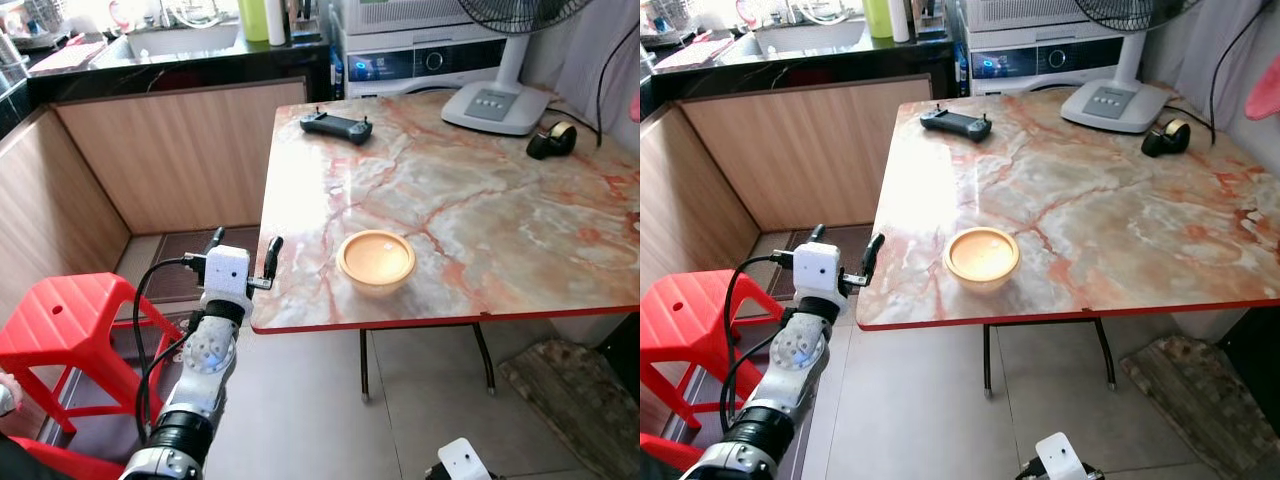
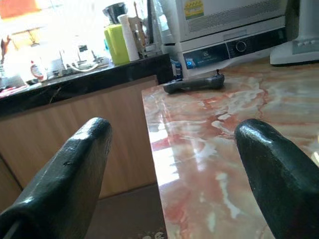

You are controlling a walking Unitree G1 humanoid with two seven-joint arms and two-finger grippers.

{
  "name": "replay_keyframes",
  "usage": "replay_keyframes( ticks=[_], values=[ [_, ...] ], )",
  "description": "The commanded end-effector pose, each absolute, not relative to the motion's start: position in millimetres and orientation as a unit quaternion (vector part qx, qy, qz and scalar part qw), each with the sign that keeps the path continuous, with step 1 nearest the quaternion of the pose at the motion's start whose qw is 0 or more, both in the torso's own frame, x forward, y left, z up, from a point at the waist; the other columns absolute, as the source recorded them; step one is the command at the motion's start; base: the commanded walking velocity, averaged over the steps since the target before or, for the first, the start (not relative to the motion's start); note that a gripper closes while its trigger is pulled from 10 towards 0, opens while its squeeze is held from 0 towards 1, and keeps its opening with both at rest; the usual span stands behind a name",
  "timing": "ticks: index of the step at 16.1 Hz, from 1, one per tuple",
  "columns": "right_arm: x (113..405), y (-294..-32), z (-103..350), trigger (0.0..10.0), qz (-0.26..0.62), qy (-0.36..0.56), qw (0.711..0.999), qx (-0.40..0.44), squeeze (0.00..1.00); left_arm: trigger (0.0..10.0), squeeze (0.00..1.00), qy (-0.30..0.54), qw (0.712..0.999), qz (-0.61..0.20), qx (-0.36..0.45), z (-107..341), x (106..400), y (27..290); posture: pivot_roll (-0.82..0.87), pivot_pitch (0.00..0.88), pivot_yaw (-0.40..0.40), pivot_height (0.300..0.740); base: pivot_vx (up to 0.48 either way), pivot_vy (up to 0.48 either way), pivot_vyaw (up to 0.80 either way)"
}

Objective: Restocking fridge

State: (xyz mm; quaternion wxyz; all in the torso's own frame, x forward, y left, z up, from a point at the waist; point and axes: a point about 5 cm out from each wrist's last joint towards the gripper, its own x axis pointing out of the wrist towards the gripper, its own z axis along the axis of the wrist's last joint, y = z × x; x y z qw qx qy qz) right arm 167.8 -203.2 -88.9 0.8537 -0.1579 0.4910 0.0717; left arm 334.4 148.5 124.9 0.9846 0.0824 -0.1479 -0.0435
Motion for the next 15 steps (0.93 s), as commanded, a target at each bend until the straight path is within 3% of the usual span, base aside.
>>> replay_keyframes(
  ticks=[1,3,13,15],
  values=[
    [168.2,-200.8,-88.9,10.0,0.062,0.486,0.86,-0.142,0.0,10.0,0.0,-0.145,0.984,-0.043,0.09,127.5,336.6,152.6,0.0,0.0,0.061,0.74,0.0,0.0,-0.46],
    [167.7,-200.9,-89.1,10.0,0.058,0.487,0.861,-0.133,0.0,10.0,0.0,-0.143,0.985,-0.042,0.082,127.6,336.9,153.5,0.01,0.0,0.059,0.74,0.0,0.0,-0.8],
    [167.4,-202.2,-88.9,10.0,0.039,0.483,0.867,-0.116,0.0,10.0,0.0,-0.133,0.987,-0.062,0.066,128.4,336.3,151.7,0.01,0.0,0.057,0.74,0.267,0.0,0.0],
    [167.4,-202.3,-89.0,10.0,0.041,0.485,0.866,-0.117,0.0,10.0,0.0,-0.131,0.987,-0.068,0.066,128.7,335.9,150.8,0.01,0.0,0.056,0.74,0.315,0.0,-0.63]
  ],
)
